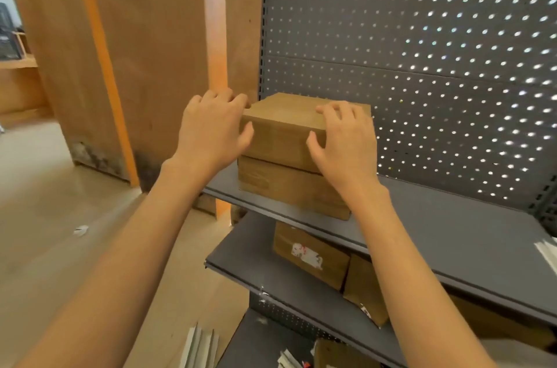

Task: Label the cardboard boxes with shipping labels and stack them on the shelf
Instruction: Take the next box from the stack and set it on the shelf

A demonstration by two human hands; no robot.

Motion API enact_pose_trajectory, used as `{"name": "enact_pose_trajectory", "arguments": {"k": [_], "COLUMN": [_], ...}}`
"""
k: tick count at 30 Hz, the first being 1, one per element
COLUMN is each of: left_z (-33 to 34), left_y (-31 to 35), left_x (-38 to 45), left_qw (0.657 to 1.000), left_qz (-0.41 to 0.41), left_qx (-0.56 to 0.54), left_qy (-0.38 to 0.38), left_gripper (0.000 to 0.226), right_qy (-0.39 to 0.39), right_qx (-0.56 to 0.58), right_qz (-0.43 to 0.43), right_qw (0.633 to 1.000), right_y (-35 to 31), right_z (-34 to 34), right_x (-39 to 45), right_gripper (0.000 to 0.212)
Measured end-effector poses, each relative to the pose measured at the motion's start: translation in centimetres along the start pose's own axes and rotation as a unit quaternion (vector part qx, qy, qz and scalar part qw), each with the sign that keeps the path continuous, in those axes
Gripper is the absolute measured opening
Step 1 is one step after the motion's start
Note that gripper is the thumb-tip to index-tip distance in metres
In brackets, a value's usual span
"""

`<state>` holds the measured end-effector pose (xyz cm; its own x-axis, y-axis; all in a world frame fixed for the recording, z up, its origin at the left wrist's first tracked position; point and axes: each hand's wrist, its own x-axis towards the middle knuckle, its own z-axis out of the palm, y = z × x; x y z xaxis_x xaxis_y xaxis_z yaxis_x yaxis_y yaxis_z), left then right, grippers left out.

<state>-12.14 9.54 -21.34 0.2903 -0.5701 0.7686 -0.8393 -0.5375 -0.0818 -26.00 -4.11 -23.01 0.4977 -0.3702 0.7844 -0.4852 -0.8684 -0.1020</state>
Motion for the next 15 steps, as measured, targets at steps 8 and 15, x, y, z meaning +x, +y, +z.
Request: {"name": "enact_pose_trajectory", "arguments": {"k": [8,15], "left_z": [3.9,7.6], "left_y": [-3.9,-3.8], "left_x": [3.0,3.9], "left_qw": [0.993,0.955], "left_qz": [0.051,-0.060], "left_qx": [-0.104,-0.283], "left_qy": [0.002,-0.072], "left_gripper": [0.035,0.048], "right_qy": [0.038,0.078], "right_qx": [-0.023,0.120], "right_qz": [0.129,0.339], "right_qw": [0.991,0.930], "right_y": [-2.2,-1.0], "right_z": [1.1,1.1], "right_x": [0.4,0.4], "right_gripper": [0.040,0.059]}}
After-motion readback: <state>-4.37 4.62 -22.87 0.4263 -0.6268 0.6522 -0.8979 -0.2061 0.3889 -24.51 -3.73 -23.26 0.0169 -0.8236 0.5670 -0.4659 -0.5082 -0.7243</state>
